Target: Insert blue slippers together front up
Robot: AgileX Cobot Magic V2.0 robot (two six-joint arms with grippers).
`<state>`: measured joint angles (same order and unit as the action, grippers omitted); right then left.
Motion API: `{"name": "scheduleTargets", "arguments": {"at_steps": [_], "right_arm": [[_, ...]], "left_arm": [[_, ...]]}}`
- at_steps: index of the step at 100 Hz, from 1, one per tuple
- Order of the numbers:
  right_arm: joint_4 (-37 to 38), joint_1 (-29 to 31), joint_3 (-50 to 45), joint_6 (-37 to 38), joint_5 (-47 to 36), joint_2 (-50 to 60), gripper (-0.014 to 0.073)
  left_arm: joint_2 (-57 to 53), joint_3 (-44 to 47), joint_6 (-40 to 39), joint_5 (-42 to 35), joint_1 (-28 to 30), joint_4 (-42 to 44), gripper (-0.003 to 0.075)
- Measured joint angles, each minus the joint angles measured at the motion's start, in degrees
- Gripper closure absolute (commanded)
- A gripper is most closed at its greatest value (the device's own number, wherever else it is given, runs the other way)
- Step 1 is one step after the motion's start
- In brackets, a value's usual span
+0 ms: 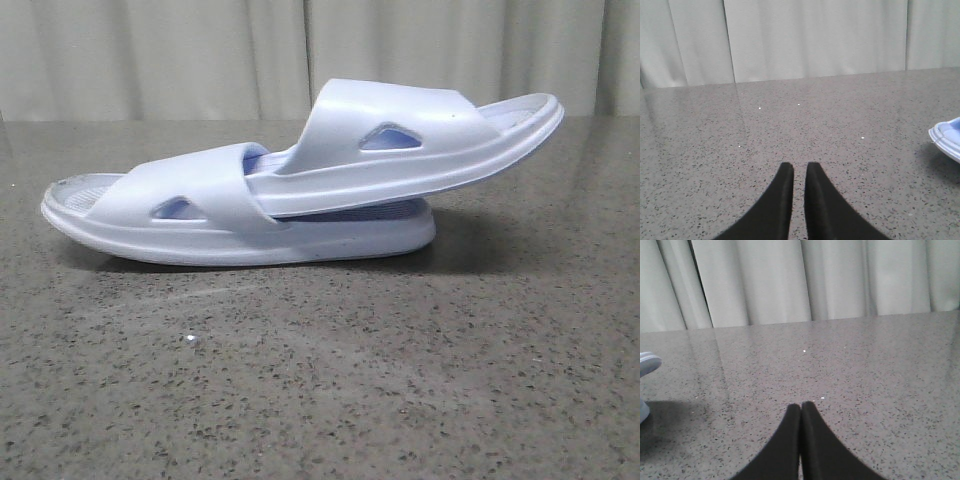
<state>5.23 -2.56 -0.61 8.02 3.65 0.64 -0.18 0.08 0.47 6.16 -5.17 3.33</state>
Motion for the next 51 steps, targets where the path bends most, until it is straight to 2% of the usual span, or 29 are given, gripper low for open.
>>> {"name": "scheduleTargets", "arguments": {"at_steps": [51], "right_arm": [[-0.1, 0.1, 0.0, -0.1, 0.0, 0.0, 0.0701]], "left_arm": [[0.0, 0.0, 0.0, 0.0, 0.0, 0.0, 0.0704]]}}
